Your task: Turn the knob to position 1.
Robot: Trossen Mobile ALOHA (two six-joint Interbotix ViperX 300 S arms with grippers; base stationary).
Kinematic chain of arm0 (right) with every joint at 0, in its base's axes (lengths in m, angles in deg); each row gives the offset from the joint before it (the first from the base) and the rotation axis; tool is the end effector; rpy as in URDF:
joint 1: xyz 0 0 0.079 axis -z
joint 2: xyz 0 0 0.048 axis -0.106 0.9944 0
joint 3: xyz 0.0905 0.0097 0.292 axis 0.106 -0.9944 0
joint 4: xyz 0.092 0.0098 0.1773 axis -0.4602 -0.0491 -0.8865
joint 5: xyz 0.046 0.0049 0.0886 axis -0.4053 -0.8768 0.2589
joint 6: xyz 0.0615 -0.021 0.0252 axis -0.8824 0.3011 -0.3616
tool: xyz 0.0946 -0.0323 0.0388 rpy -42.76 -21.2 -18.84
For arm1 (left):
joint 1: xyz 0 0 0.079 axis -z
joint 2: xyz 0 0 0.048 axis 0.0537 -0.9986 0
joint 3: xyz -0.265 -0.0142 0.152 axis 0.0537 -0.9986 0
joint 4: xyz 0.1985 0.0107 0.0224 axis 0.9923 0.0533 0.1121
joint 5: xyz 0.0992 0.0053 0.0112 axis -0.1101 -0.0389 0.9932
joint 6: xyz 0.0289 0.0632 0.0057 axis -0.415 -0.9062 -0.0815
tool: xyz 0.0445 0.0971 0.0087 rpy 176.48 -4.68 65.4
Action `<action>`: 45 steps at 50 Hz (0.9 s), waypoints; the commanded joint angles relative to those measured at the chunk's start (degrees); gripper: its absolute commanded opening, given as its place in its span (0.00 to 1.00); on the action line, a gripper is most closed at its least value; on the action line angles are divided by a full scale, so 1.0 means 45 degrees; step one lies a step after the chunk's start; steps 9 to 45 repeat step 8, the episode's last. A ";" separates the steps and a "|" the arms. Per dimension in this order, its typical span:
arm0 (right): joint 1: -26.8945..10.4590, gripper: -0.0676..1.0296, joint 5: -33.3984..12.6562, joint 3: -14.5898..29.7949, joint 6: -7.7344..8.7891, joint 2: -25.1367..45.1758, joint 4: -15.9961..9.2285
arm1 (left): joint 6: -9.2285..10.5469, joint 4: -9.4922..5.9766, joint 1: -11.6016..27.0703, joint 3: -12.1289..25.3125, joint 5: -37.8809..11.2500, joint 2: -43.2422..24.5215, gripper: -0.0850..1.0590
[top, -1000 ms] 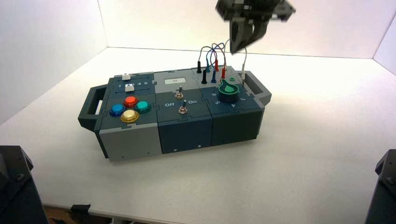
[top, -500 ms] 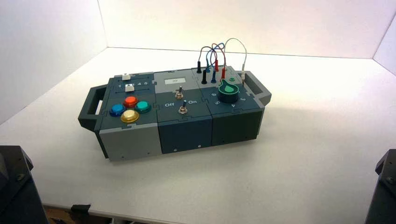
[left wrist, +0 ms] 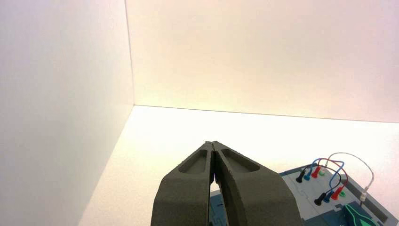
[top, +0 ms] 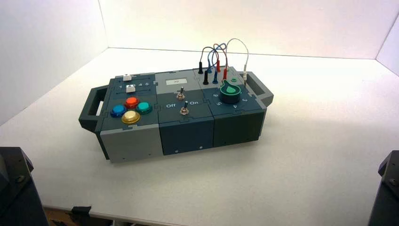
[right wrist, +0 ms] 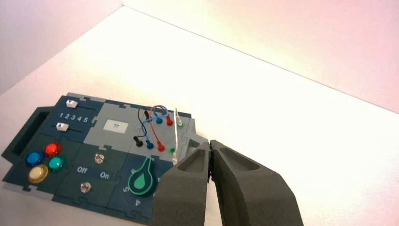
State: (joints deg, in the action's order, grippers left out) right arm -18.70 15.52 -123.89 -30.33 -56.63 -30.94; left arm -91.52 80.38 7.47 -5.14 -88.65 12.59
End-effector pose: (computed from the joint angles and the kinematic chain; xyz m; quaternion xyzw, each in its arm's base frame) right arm 0.2306 0.1014 0.2398 -0.0580 0.2855 0.1906 0.9374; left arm 0.1702 -0.0237 0.2512 -0.0346 0.1116 -0.0642 0.9911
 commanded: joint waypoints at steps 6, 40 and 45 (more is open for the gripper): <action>0.0059 0.04 -0.0078 -0.0605 -0.0039 -0.1211 0.0156 | 0.0000 0.0000 0.0020 0.0137 0.0059 -0.0215 0.05; 0.0059 0.04 -0.0078 -0.0723 -0.0039 -0.1309 0.0156 | 0.0000 0.0000 0.0020 0.0117 0.0059 -0.0215 0.05; 0.0059 0.04 -0.0078 -0.0723 -0.0039 -0.1309 0.0156 | 0.0000 0.0000 0.0020 0.0117 0.0059 -0.0215 0.05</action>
